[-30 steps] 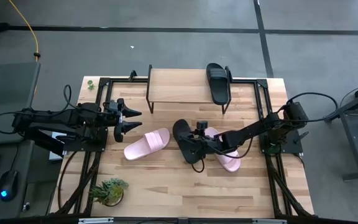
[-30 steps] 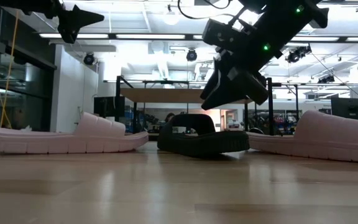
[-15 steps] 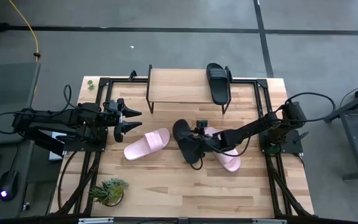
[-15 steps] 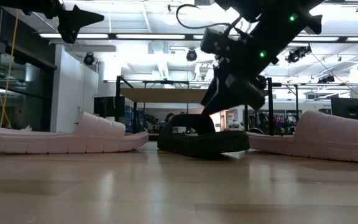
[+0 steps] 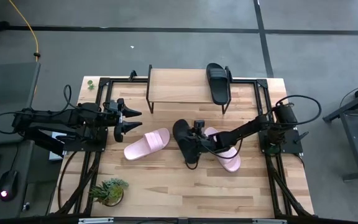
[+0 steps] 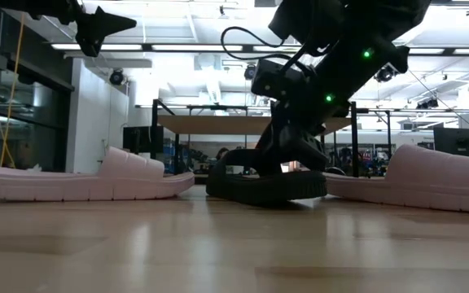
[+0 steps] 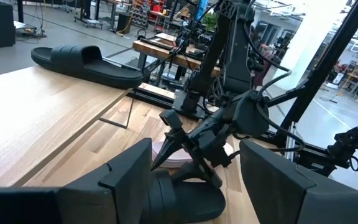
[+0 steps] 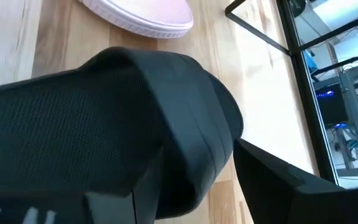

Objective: Pick and place slides into the shelf
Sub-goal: Put the black slide on the shelf

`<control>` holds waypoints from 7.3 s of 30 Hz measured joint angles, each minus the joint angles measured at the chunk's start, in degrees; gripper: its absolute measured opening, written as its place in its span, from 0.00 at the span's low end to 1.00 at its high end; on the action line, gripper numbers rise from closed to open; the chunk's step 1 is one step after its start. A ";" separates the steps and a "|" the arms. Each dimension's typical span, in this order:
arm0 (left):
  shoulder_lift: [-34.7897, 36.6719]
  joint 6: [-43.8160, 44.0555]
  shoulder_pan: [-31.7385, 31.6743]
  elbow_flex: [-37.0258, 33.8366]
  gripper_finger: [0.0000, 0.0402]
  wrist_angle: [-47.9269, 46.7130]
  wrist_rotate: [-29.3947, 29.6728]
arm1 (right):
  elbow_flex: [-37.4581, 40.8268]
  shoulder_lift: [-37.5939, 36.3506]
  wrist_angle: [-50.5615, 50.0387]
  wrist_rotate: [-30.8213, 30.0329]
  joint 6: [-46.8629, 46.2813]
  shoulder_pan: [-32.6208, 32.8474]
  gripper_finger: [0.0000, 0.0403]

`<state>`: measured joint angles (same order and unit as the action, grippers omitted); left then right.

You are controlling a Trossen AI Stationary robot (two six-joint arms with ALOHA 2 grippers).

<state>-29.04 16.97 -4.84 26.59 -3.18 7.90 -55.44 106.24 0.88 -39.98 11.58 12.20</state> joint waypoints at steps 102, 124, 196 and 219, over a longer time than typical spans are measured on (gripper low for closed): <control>0.02 -0.15 -0.02 0.00 0.56 -0.96 0.68 | -15.08 -15.96 -28.37 -14.80 -7.62 -6.00 0.00; 0.02 -0.16 -0.02 0.00 0.56 -1.30 0.68 | -15.08 -18.23 -23.61 0.05 3.03 -23.18 0.00; 0.02 -0.15 -0.02 0.00 0.56 -0.90 0.63 | -15.11 -14.88 -24.35 8.70 13.29 -38.35 0.00; 0.02 -0.15 -0.01 0.00 0.56 -0.90 0.28 | -17.29 -14.56 -28.59 4.61 10.82 -35.40 0.41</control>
<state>-29.02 16.82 -4.85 26.59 -4.08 8.19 -72.73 91.68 -27.71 -35.38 22.40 -23.20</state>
